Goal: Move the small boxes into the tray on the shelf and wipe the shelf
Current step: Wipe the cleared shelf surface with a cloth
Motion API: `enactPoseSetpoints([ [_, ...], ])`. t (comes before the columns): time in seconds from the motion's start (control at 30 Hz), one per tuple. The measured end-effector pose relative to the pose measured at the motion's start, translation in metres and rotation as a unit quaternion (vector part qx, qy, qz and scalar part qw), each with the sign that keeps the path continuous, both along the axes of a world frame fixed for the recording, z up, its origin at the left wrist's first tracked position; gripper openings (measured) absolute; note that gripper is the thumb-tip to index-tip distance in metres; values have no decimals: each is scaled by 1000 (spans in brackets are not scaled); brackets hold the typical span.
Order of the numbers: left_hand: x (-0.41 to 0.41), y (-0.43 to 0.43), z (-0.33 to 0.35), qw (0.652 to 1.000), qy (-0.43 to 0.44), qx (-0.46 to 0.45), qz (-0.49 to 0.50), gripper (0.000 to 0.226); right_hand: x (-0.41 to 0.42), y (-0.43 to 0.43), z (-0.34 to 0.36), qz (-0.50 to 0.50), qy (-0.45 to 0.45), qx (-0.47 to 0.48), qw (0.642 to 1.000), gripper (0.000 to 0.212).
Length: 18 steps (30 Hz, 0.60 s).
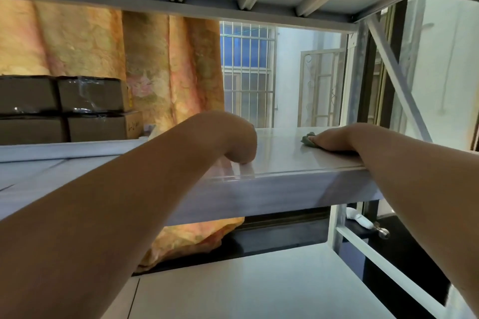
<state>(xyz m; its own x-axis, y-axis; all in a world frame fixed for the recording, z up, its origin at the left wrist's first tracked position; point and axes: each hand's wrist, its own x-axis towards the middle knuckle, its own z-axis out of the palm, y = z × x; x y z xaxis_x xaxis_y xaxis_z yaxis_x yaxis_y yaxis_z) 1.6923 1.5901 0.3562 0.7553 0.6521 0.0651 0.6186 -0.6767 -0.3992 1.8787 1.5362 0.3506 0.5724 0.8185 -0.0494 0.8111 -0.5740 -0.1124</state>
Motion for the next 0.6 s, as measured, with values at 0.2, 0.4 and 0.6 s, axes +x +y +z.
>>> enactPoseSetpoints([
  [0.2,3,-12,-16,991,-130,-7,-23,25,1,-12,-7,1,35,12,999,61],
  [0.4,-15,-4,-32,964,-259,-12,-51,32,-5,-26,-9,-3,36,22,999,63],
  [0.6,-22,-7,-40,930,-358,-51,-73,33,-29,-37,-13,22,24,32,999,60],
])
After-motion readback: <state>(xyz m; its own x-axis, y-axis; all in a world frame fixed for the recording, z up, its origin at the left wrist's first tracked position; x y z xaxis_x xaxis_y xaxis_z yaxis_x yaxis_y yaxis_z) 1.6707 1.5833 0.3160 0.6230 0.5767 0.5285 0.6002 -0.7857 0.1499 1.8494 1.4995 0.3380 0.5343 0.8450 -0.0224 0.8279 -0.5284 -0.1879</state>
